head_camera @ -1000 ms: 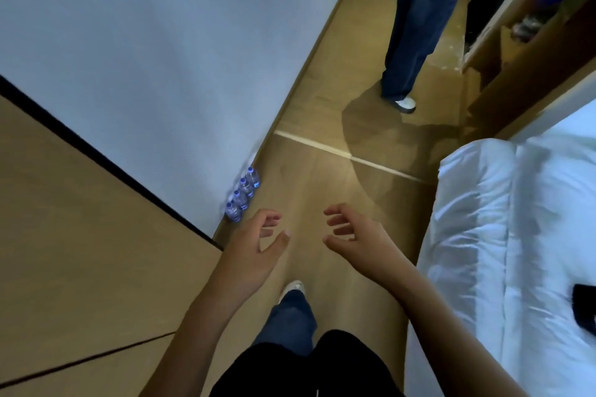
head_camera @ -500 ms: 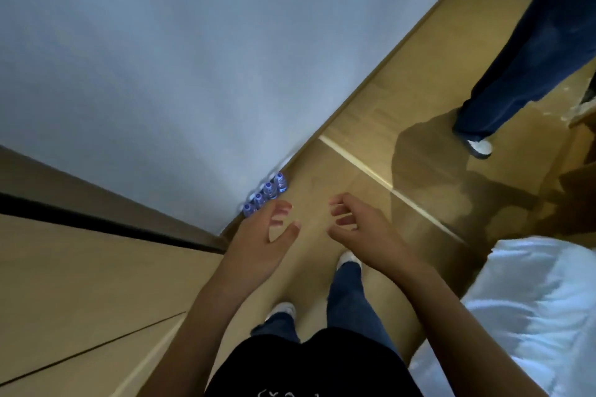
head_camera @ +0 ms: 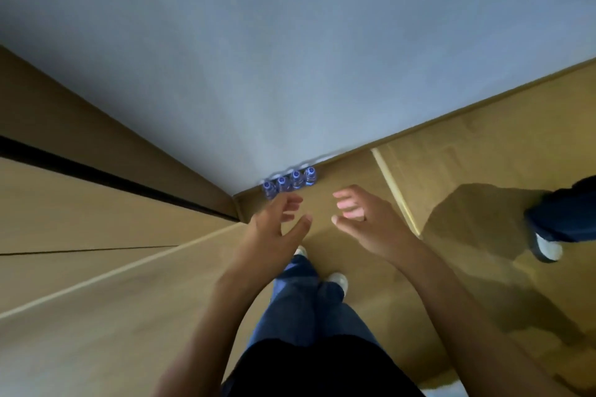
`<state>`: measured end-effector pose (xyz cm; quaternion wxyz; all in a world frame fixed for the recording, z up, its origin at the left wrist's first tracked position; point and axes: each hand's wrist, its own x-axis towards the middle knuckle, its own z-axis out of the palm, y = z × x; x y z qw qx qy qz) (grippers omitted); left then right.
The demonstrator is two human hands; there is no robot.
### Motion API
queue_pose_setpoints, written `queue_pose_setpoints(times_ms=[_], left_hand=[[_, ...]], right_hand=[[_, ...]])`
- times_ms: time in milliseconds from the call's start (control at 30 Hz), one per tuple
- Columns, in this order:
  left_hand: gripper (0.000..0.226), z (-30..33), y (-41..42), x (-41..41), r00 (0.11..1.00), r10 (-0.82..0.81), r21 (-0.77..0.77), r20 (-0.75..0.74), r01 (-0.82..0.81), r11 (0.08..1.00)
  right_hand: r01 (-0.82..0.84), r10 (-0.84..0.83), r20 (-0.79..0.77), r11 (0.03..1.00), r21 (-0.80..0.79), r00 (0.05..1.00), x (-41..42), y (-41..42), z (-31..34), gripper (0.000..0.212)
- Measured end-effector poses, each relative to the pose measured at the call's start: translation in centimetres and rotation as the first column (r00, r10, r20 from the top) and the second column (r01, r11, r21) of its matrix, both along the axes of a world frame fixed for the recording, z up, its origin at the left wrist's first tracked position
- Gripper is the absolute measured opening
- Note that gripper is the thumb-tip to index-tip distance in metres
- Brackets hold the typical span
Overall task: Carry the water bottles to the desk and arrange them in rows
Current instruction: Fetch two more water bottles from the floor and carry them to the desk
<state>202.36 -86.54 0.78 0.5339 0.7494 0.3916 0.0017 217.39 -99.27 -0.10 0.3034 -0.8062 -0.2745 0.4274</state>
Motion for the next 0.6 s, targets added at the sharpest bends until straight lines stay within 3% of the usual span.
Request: queue_pose_setpoints(times_ms=[433,600], left_hand=[[0.032,-5.2,3.7,2.5,0.994,0.056,0.021,-0.096,-0.055,0.998],[0.030,-8.2,3.2,4.6,0.984,0.138,0.009,-0.112,-0.138,0.990]], right_hand=[[-0.054,0.054,-0.014,0.998,-0.026,0.998,4.8,3.4,-3.7,0.039],[-0.145,0.145,-0.014,0.988,-0.058,0.989,7.7,3.3,-5.6,0.039]])
